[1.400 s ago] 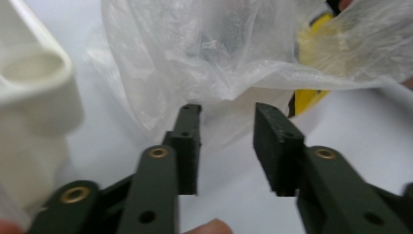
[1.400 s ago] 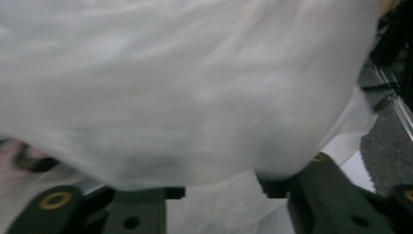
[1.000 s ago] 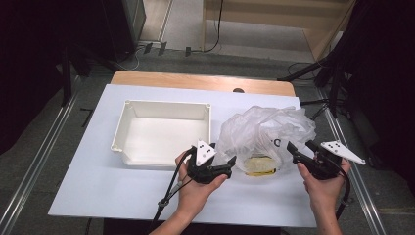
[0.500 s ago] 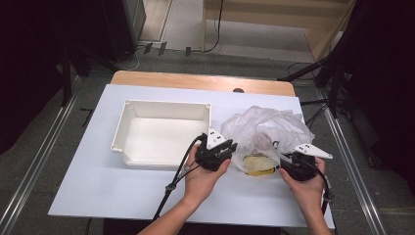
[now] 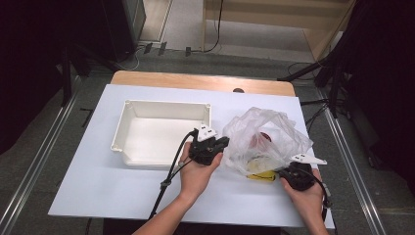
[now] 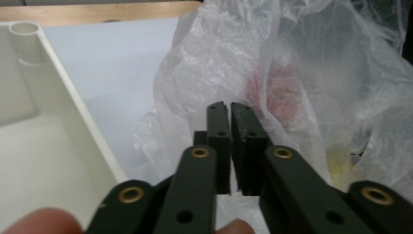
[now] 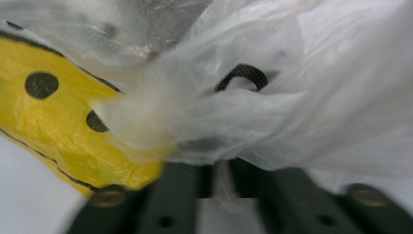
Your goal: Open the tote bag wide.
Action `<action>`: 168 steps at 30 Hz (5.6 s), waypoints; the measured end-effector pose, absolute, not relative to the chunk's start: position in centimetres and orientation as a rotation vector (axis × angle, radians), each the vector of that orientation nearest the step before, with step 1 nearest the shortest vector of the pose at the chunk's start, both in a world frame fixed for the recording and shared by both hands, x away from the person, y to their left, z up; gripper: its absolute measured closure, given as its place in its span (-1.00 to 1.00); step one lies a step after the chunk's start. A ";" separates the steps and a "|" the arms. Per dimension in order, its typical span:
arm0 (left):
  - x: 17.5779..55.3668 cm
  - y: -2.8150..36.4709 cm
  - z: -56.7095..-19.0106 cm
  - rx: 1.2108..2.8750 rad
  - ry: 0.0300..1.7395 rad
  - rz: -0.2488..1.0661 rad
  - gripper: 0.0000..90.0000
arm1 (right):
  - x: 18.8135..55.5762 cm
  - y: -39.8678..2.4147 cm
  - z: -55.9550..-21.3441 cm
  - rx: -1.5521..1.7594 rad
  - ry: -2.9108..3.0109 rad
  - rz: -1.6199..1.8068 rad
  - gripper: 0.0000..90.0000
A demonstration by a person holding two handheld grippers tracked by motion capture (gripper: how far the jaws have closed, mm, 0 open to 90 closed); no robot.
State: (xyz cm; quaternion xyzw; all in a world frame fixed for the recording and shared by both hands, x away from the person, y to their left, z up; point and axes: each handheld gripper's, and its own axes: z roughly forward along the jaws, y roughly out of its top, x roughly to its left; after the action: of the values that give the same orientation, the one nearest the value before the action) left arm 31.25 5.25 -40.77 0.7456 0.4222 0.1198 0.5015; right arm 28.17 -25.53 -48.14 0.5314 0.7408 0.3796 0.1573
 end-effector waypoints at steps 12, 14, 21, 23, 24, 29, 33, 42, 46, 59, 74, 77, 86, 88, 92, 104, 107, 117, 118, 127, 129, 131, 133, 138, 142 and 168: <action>30.0 2.5 -39.3 1.829 0.939 0.342 -0.68 | 25.3 -27.1 -41.9 1.422 1.813 1.294 -0.61; 30.2 2.0 -39.7 1.862 0.929 0.324 -0.69 | 25.3 -27.3 -40.6 1.407 1.764 1.313 -0.66; 29.4 1.1 -39.4 1.853 0.871 0.336 -0.69 | 26.9 -27.6 -38.1 1.416 1.650 1.297 -0.65; 29.4 0.8 -39.4 1.882 0.866 0.359 -0.69 | 27.7 -27.6 -37.3 1.434 1.604 1.290 -0.66; 29.5 0.6 -39.6 1.915 0.881 0.365 -0.69 | 28.0 -27.6 -37.1 1.441 1.591 1.295 -0.66; 30.8 0.7 -41.1 2.009 0.971 0.372 -0.14 | 31.0 -27.8 -36.3 1.507 1.560 1.205 -0.61; 31.3 1.2 -42.0 2.043 0.976 0.310 0.55 | 33.7 -28.0 -37.5 1.544 1.603 1.168 -0.21; 30.4 1.6 -45.0 2.086 0.999 0.282 1.00 | 37.6 -28.0 -41.7 1.581 1.754 1.136 0.95; 29.7 1.5 -46.6 2.115 1.005 0.307 1.00 | 39.0 -27.8 -43.5 1.625 1.811 1.101 1.00; 29.0 1.9 -47.7 2.127 0.996 0.311 1.00 | 40.0 -28.1 -48.7 1.733 1.870 1.009 1.00; 27.9 2.9 -42.2 1.934 0.883 0.329 0.01 | 35.2 -29.0 -42.4 1.553 1.736 1.281 -0.05; 27.6 3.1 -41.1 1.887 0.877 0.353 -0.19 | 33.7 -29.1 -41.3 1.521 1.732 1.325 -0.12; 26.5 1.9 -40.0 1.873 0.808 0.390 -0.37 | 29.8 -29.5 -40.0 1.481 1.705 1.373 -0.17; 26.3 1.4 -40.1 1.866 0.789 0.375 -0.44 | 29.2 -29.5 -40.2 1.482 1.701 1.386 -0.19; 24.8 -0.1 -40.1 1.864 0.730 0.334 -0.66 | 28.2 -28.4 -40.8 1.471 1.757 1.386 -0.23; 24.5 -4.1 -44.0 2.074 0.786 0.532 -0.54 | 30.1 -23.9 -43.6 1.479 1.865 1.267 -0.39; 25.3 -2.9 -43.9 2.050 0.808 0.519 0.25 | 30.1 -23.4 -44.2 1.473 1.893 1.256 -0.28; 28.5 0.9 -43.2 1.951 0.943 0.403 0.99 | 28.9 -23.0 -45.3 1.428 2.003 1.252 0.91; 28.8 1.2 -43.1 1.941 0.956 0.397 0.99 | 28.9 -23.0 -45.5 1.432 2.022 1.238 0.99; 30.0 2.8 -43.0 1.874 1.027 0.345 0.99 | 27.5 -23.6 -48.4 1.516 2.175 1.100 1.00; 30.1 3.0 -43.0 1.864 1.034 0.337 0.99 | 27.0 -23.9 -48.1 1.508 2.169 1.140 0.89; 30.1 3.1 -42.9 1.858 1.030 0.331 0.99 | 26.3 -24.2 -47.4 1.472 2.151 1.203 0.67; 30.1 3.2 -42.8 1.855 1.028 0.336 0.99 | 25.4 -24.4 -46.1 1.408 2.122 1.264 0.53; 30.2 3.2 -42.8 1.847 1.031 0.329 0.99 | 23.8 -25.1 -41.4 1.246 1.938 1.371 0.26; 30.1 3.0 -42.7 1.848 1.029 0.325 0.99 | 24.6 -25.4 -38.3 1.174 1.770 1.342 -0.26; 28.7 3.3 -47.1 1.965 1.080 0.270 1.00 | 40.1 -25.3 -42.7 1.444 1.934 1.187 1.00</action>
State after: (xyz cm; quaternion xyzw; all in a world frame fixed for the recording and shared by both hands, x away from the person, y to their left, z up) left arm 28.67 3.30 -47.07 0.7865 0.4324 0.1082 0.4274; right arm 40.10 -25.27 -42.69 0.5231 0.7008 0.4301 0.2241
